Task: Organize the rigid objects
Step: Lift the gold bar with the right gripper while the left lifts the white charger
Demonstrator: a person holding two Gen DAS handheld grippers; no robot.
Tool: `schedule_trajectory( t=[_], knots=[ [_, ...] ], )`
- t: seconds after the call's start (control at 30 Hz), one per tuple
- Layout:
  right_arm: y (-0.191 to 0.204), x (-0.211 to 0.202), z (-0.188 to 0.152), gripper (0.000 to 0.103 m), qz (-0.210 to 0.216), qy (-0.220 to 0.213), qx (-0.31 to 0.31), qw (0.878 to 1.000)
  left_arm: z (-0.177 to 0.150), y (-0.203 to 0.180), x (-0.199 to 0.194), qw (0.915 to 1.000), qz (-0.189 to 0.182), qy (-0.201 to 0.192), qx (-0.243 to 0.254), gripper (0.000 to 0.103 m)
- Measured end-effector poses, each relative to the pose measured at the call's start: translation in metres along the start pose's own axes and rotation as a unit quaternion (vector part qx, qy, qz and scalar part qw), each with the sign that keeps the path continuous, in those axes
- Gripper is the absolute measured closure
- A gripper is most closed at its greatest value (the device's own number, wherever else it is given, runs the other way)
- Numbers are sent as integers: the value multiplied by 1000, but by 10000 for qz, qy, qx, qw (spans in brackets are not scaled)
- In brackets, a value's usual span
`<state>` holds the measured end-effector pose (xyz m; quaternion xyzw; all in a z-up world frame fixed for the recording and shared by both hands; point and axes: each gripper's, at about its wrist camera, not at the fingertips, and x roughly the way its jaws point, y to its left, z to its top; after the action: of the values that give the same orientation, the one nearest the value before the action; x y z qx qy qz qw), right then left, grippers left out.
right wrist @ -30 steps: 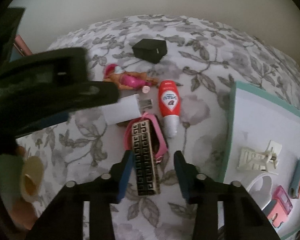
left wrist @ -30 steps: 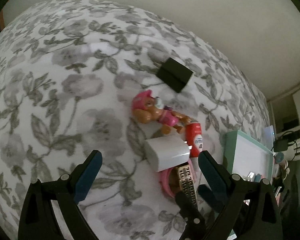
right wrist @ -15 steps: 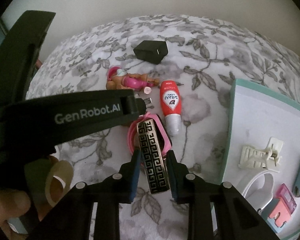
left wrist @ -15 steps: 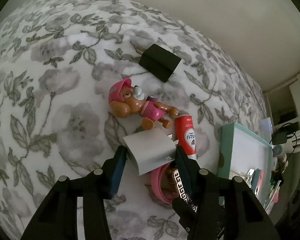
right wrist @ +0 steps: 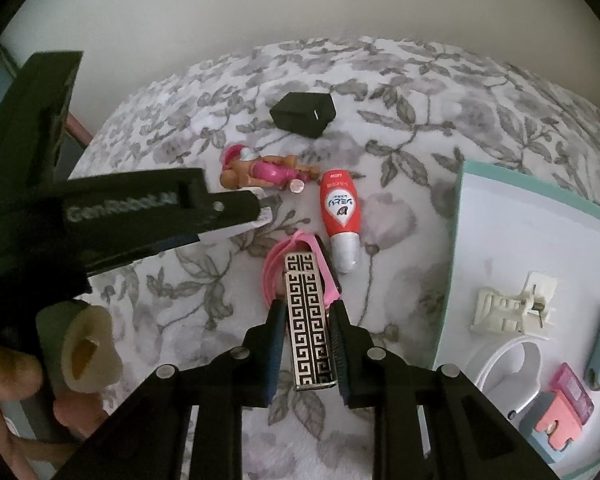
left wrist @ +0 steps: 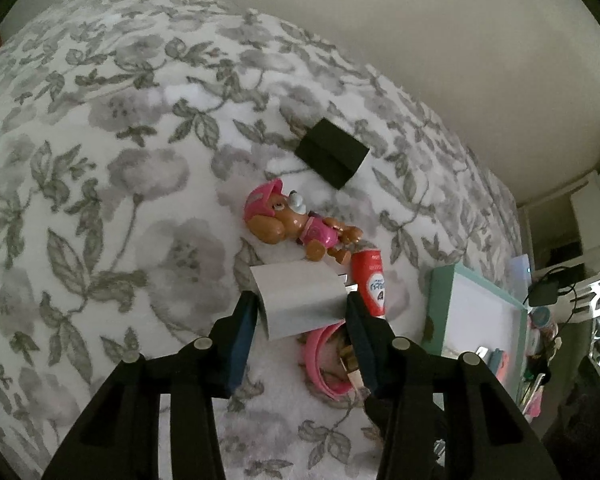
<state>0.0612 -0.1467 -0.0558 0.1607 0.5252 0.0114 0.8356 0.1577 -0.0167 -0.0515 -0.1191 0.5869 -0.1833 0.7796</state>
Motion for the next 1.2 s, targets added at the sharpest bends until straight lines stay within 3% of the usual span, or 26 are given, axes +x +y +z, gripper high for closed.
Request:
schedule_trajectory(
  t=[0.6,1.07,1.13,1.2],
  knots=[
    [-18,-36,6,82,225,-405,315,9984,8,-15,-48,9988,0,-456,187,56],
    [-20,-35,6,82,169,-379,296,9987,6,-21,-54,9983,56,-503,285,56],
    [-22,-38,7,91,201,-421,306,9984,6,-23,-57,9981,56,-528,317,56],
    [-23,-44,8,91,228,-513,329,9979,6,-26,-59,9978,64,-551,355,56]
  ],
)
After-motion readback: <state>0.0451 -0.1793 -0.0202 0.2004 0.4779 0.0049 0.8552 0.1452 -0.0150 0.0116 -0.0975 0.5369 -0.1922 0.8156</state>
